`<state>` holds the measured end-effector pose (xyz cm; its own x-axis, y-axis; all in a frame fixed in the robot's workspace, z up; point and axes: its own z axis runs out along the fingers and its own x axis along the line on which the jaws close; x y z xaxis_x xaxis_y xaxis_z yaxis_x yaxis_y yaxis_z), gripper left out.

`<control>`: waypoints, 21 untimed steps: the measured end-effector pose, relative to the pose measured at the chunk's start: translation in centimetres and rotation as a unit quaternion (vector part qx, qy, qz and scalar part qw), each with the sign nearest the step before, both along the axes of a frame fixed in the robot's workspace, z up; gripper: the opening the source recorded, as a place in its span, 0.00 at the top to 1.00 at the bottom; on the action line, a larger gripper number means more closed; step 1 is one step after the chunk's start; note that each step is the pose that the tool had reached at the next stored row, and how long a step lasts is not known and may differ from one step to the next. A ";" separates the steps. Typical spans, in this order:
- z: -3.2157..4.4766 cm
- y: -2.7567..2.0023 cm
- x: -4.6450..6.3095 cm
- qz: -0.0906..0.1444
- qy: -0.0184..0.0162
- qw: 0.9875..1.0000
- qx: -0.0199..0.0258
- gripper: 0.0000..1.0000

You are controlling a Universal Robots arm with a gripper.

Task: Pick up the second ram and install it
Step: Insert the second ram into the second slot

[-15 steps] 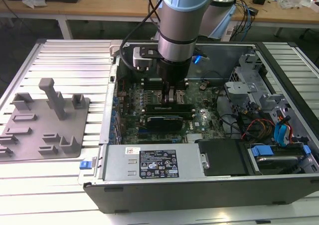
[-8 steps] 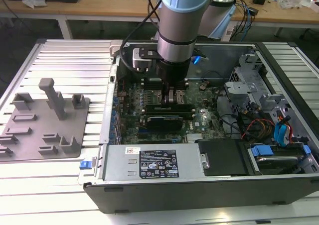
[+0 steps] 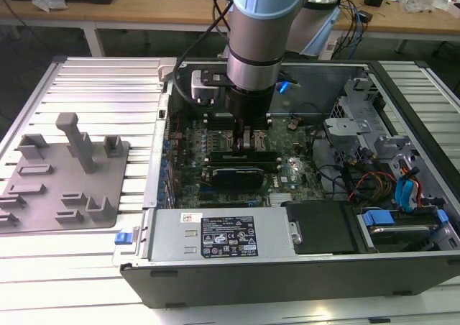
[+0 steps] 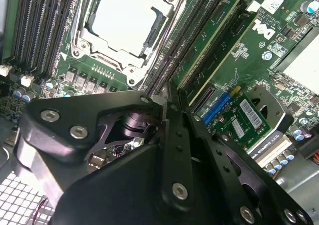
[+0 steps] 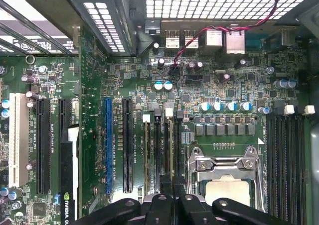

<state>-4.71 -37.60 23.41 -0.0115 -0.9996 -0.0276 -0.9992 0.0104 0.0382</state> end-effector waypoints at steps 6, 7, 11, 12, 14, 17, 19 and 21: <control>0.22 0.00 0.0 0.002 -0.003 1.000 0.000 0.91; 0.22 -0.01 0.0 0.002 -0.003 1.000 0.000 0.91; 0.17 -0.01 0.0 0.002 -0.003 1.000 0.000 0.91; 0.12 -0.01 0.0 0.002 -0.003 1.000 0.000 0.91; 0.02 0.00 0.0 0.002 -0.003 1.000 0.000 0.91; -0.10 0.00 -0.1 0.002 -0.003 1.000 0.000 0.91; 0.00 0.00 -0.1 0.002 -0.003 1.000 0.000 0.91; 0.03 0.00 -0.1 0.001 -0.003 1.000 0.000 0.91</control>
